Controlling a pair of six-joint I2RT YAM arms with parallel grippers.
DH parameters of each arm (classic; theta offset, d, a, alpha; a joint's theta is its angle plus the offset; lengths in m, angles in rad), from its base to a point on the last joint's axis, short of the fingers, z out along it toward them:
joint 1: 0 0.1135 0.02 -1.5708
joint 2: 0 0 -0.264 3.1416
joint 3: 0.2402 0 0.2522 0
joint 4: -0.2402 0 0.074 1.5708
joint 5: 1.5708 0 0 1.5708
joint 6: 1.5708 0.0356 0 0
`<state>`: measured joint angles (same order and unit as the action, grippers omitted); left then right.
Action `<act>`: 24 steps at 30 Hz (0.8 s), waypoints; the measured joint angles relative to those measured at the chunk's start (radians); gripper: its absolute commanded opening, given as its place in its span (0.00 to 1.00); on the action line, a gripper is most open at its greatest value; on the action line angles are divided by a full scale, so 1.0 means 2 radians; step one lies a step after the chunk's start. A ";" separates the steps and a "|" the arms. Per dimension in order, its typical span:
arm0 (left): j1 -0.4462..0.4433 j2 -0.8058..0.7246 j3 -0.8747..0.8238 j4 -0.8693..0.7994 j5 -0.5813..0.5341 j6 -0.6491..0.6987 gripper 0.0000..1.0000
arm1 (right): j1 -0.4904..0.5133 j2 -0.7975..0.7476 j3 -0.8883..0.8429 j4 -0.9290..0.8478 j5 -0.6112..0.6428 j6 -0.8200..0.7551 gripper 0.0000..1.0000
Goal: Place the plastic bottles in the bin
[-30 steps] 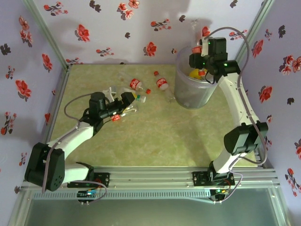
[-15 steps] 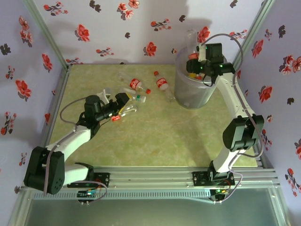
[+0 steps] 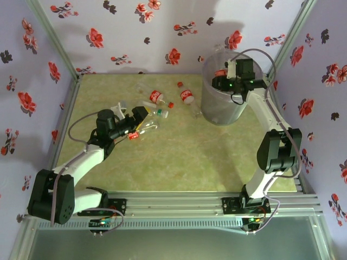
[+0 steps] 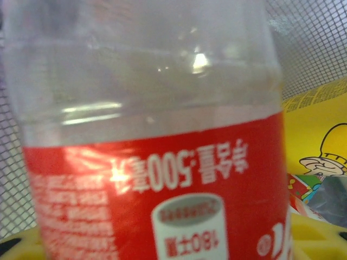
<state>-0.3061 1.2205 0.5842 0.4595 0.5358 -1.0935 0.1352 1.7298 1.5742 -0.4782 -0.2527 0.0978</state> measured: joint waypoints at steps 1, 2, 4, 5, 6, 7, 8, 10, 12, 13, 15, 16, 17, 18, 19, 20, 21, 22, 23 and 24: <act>0.000 0.000 0.000 0.000 0.000 0.000 1.00 | 0.000 0.000 -0.004 0.002 0.000 0.001 0.69; 0.000 0.000 0.000 0.000 0.000 0.000 1.00 | -0.001 0.000 -0.008 0.004 -0.001 0.001 0.72; 0.002 0.003 0.000 0.002 0.001 0.000 1.00 | -0.002 -0.002 -0.010 0.005 -0.001 0.002 0.78; 0.002 0.004 0.000 0.002 0.001 0.000 1.00 | -0.003 -0.003 -0.010 0.005 -0.001 0.000 0.81; 0.002 0.006 0.000 0.004 0.002 0.000 1.00 | -0.004 -0.006 -0.010 0.005 0.001 0.000 0.85; 0.003 0.009 0.000 0.006 0.004 0.000 1.00 | -0.005 -0.010 -0.010 0.004 0.003 -0.001 0.86; 0.003 0.011 0.000 0.007 0.004 0.000 1.00 | -0.006 -0.014 -0.010 0.004 0.007 -0.005 0.87; 0.003 0.014 0.000 0.009 0.006 0.000 1.00 | -0.006 -0.024 -0.006 -0.003 0.020 -0.010 0.89; 0.003 0.015 0.000 0.010 0.007 0.000 1.00 | -0.006 -0.031 0.004 -0.013 0.034 -0.015 0.89; 0.003 0.015 0.000 0.010 0.008 0.000 1.00 | -0.006 -0.033 0.012 -0.017 0.039 -0.018 0.88; 0.003 0.015 0.000 0.010 0.008 0.000 1.00 | -0.006 -0.035 0.031 -0.023 0.050 -0.023 0.85; 0.003 0.015 0.000 0.010 0.009 0.000 1.00 | -0.006 -0.035 0.043 -0.026 0.054 -0.024 0.84; 0.003 0.015 0.000 0.010 0.009 0.000 1.00 | -0.006 -0.034 0.054 -0.029 0.059 -0.026 0.81; 0.003 0.015 0.000 0.010 0.009 0.000 1.00 | -0.006 -0.033 0.064 -0.033 0.062 -0.027 0.78; 0.003 0.015 0.000 0.009 0.009 0.001 1.00 | -0.006 -0.031 0.074 -0.035 0.065 -0.028 0.75; 0.003 0.015 0.000 0.006 0.009 0.002 1.00 | -0.006 -0.028 0.083 -0.037 0.067 -0.028 0.72; 0.004 0.014 0.001 -0.003 0.008 0.005 1.00 | -0.006 -0.023 0.091 -0.036 0.069 -0.029 0.71; 0.004 0.013 0.001 -0.014 0.007 0.010 1.00 | -0.006 -0.017 0.097 -0.036 0.071 -0.030 0.70; 0.004 0.011 0.001 -0.024 0.005 0.014 1.00 | -0.006 -0.011 0.100 -0.036 0.073 -0.031 0.69; 0.005 0.006 0.002 -0.039 0.003 0.020 1.00 | -0.006 -0.004 0.101 -0.037 0.076 -0.031 0.68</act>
<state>-0.2962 1.2324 0.5873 0.3824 0.5411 -1.0531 0.1238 1.7214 1.7771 -0.5522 -0.1013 0.0360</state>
